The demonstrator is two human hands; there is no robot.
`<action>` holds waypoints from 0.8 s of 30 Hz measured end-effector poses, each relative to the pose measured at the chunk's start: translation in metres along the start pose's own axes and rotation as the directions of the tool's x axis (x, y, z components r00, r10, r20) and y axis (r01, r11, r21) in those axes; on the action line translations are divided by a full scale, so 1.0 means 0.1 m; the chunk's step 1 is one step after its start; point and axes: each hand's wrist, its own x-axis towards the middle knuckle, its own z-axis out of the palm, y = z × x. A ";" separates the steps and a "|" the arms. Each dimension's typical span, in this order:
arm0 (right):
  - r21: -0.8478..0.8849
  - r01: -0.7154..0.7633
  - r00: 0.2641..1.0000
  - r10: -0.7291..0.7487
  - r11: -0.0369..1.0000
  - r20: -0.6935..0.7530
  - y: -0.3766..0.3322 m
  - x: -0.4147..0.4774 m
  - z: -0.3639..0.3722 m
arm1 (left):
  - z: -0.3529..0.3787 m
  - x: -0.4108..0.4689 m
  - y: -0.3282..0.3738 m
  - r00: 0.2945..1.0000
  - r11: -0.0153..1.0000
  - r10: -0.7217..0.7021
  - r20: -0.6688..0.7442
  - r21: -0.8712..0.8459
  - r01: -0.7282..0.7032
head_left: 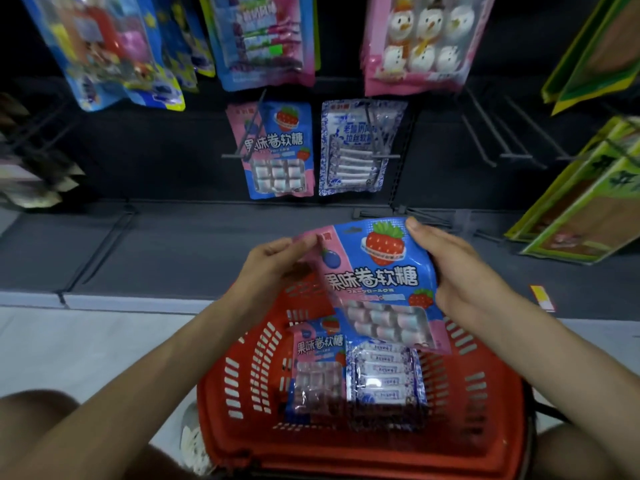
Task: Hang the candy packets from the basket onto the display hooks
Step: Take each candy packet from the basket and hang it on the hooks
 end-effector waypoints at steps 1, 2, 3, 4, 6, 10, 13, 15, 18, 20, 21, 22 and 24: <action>0.016 -0.042 0.999 0.042 0.999 0.004 0.00 0.03 -0.03 | 0.03 0.02 -0.01 1.000 1.000 -0.009 0.030 0.001 0.009; 0.033 -0.083 0.996 0.083 0.996 0.014 0.02 0.06 -0.06 | 0.05 0.04 -0.04 0.999 1.000 -0.007 0.051 -0.003 0.007; 0.051 -0.119 0.993 0.118 0.992 0.028 0.04 0.09 -0.08 | 0.08 0.05 -0.06 0.998 1.000 -0.003 0.062 -0.013 0.004; 0.067 -0.146 0.989 0.143 0.987 0.047 0.05 0.11 -0.08 | 0.09 0.06 -0.08 0.999 1.000 0.008 0.052 -0.014 -0.007; 0.080 -0.153 0.985 0.146 0.985 0.086 0.07 0.13 -0.07 | 0.10 0.07 -0.11 0.999 0.999 0.041 -0.006 0.012 -0.041; 0.071 -0.070 0.994 0.063 0.995 0.090 0.13 0.13 0.02 | 0.05 0.09 -0.07 0.983 0.992 0.116 -0.144 0.067 -0.108; -0.034 -0.019 0.994 0.023 0.999 0.106 0.24 0.11 0.07 | 0.02 0.11 0.02 0.959 0.982 0.184 -0.217 0.068 -0.174; -0.160 0.020 0.991 0.001 0.987 0.133 0.31 0.10 0.09 | 0.00 0.09 0.09 0.955 0.983 0.180 -0.236 0.018 -0.181; -0.362 0.064 0.990 -0.014 0.930 0.139 0.43 0.12 0.16 | -0.07 0.07 0.18 0.957 0.992 0.118 -0.266 -0.021 -0.128; -0.447 0.107 0.984 -0.029 0.888 0.178 0.51 0.12 0.23 | -0.13 0.06 0.22 0.950 0.992 0.051 -0.307 -0.094 -0.084; -0.476 0.140 0.978 -0.045 0.868 0.206 0.56 0.11 0.27 | -0.16 0.05 0.25 0.946 0.988 0.015 -0.324 -0.138 -0.063; -0.494 0.166 0.973 -0.061 0.853 0.222 0.60 0.10 0.33 | -0.19 0.04 0.28 0.941 0.986 -0.008 -0.337 -0.160 -0.049; -0.485 0.173 0.975 -0.078 0.857 0.210 0.68 0.10 0.44 | -0.27 0.03 0.34 0.930 0.989 -0.010 -0.368 -0.140 -0.045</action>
